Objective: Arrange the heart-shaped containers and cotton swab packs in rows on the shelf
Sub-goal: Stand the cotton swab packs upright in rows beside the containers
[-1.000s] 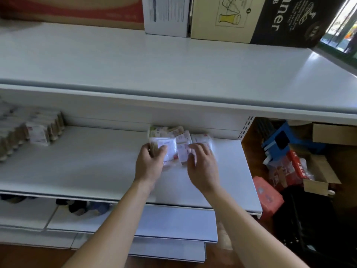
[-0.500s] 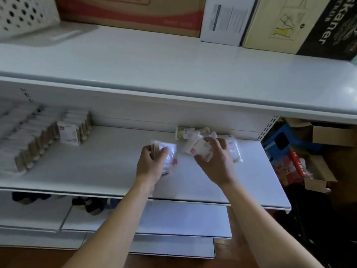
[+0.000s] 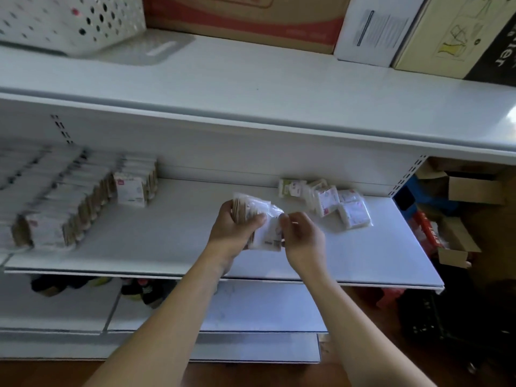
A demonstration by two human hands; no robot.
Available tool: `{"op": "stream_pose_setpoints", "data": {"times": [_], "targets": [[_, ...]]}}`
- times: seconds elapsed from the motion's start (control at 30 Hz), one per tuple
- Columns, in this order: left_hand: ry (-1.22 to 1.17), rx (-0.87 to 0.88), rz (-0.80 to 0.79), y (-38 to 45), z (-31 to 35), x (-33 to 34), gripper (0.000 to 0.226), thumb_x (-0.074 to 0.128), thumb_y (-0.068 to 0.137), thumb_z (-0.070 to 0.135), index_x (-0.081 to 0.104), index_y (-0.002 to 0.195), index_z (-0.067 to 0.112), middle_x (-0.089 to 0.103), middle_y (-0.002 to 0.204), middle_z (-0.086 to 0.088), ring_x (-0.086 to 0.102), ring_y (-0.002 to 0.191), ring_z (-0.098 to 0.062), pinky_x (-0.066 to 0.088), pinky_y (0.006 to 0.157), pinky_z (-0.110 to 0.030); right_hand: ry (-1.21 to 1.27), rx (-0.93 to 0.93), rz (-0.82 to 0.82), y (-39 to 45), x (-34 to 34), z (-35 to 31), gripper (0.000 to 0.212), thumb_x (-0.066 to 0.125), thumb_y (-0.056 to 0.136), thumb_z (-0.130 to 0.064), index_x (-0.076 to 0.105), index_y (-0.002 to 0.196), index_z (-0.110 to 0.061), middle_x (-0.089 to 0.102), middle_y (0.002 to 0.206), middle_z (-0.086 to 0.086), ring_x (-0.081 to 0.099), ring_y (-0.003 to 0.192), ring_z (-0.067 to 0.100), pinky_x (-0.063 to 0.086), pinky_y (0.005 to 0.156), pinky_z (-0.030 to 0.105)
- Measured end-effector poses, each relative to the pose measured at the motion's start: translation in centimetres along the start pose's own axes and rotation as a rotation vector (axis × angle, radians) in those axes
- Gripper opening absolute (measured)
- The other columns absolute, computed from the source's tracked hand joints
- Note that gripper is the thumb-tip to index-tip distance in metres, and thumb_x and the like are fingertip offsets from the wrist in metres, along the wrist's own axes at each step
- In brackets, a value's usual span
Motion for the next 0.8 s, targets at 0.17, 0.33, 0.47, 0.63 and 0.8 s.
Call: {"op": "stream_pose_setpoints", "data": {"times": [0.17,0.33,0.47,0.63,0.8], "targets": [[-0.026,-0.024,-0.011,0.6,-0.1,1.5,0.049,0.082,0.061,0.039,0.059,0.104,0.029,0.071,0.102,0.001,0.07,0.096,-0.021,0.062,0.078,-0.048,-0.251,0.069,0.246,3.1,-4.9,2.8,0.019,0.055,0.1,-0.028,0.071,0.097,-0.018,0.072,0.089,-0.001,0.063,0.08,0.02,0.032,0.06,0.018],[-0.031,-0.013,-0.029,1.1,0.0,3.8,0.049,0.084,0.066,0.035,0.06,0.106,0.018,0.065,0.081,-0.001,0.063,0.066,-0.014,0.057,0.056,-0.035,-0.104,-0.024,0.095,3.5,-5.6,2.8,0.017,0.065,0.095,-0.027,0.07,0.109,-0.02,0.07,0.085,-0.008,0.068,0.082,0.012,0.041,0.066,0.004],[-0.067,-0.018,-0.044,1.4,0.0,5.0,0.046,0.085,0.078,0.031,0.06,0.114,0.015,0.066,0.076,-0.001,0.061,0.06,-0.014,0.053,0.05,-0.029,0.096,-0.077,-0.198,3.9,-3.9,1.8,0.034,0.069,0.093,-0.029,0.06,0.125,-0.033,0.065,0.072,-0.005,0.068,0.068,0.012,0.052,0.065,0.021],[-0.186,-0.083,-0.051,1.7,0.6,3.5,0.033,0.067,0.093,0.034,0.061,0.122,0.019,0.072,0.113,-0.008,0.071,0.102,-0.027,0.061,0.076,-0.045,0.235,-0.024,-0.251,5.7,-2.8,1.3,0.02,0.071,0.091,-0.026,0.066,0.109,-0.033,0.068,0.084,0.016,0.069,0.071,0.027,0.056,0.07,0.047],[-0.192,-0.069,0.061,1.5,1.3,-0.1,0.029,0.055,0.093,0.002,0.062,0.119,0.012,0.072,0.11,-0.014,0.073,0.093,-0.028,0.062,0.076,-0.048,0.351,0.024,-0.316,5.9,0.4,-0.1,0.02,0.065,0.095,-0.015,0.067,0.107,-0.031,0.071,0.092,0.008,0.069,0.083,0.033,0.057,0.073,0.054]]}}
Point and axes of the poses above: each hand's wrist, its own y-axis towards the middle knuckle, its own x-axis out of the palm, z = x × y, the point moved 1 cm from there along y, towards the middle knuckle
